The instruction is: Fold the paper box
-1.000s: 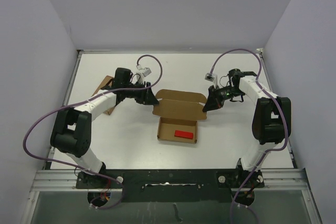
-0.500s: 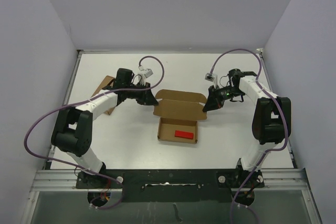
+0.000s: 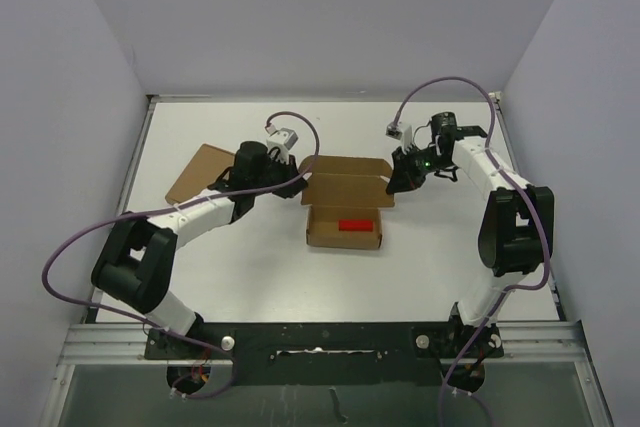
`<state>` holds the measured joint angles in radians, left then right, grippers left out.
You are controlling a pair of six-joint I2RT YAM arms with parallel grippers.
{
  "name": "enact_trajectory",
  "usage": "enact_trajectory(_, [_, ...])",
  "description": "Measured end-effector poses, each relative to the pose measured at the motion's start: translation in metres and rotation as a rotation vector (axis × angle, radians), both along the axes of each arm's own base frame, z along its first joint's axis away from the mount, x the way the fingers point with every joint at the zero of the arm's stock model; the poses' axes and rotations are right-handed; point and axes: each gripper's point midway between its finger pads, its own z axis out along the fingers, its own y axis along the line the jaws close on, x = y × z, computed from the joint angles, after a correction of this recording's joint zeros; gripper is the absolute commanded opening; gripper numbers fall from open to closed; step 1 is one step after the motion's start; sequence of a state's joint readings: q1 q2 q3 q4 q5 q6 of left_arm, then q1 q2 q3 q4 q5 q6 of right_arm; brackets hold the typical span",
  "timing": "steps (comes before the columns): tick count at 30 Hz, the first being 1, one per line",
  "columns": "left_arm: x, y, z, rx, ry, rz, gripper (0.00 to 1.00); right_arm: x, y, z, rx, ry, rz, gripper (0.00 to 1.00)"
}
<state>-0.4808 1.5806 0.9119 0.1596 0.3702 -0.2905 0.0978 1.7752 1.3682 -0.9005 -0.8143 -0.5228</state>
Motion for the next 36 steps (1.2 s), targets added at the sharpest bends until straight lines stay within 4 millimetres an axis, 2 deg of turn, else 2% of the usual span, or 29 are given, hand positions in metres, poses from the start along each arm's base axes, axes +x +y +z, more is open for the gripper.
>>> enact_trajectory(5, [0.018, 0.000, 0.007, 0.006, -0.098, 0.113, 0.00, 0.030, -0.002, 0.011, -0.049, -0.108, -0.038, 0.00])
enact_trajectory(12, [0.030, -0.007, 0.020, 0.035, -0.225, 0.235, 0.00, 0.054, 0.001, 0.017, -0.112, -0.220, -0.069, 0.00])
enact_trajectory(21, [0.031, -0.008, 0.023, 0.070, -0.292, 0.409, 0.00, 0.065, 0.008, 0.015, -0.201, -0.338, -0.176, 0.00])
enact_trajectory(29, [0.022, -0.012, 0.014, 0.107, -0.307, 0.543, 0.00, 0.079, 0.013, 0.008, -0.242, -0.382, -0.309, 0.00])
enact_trajectory(36, [0.032, -0.003, 0.011, 0.150, -0.344, 0.621, 0.00, 0.085, 0.031, 0.013, -0.286, -0.497, -0.356, 0.00])
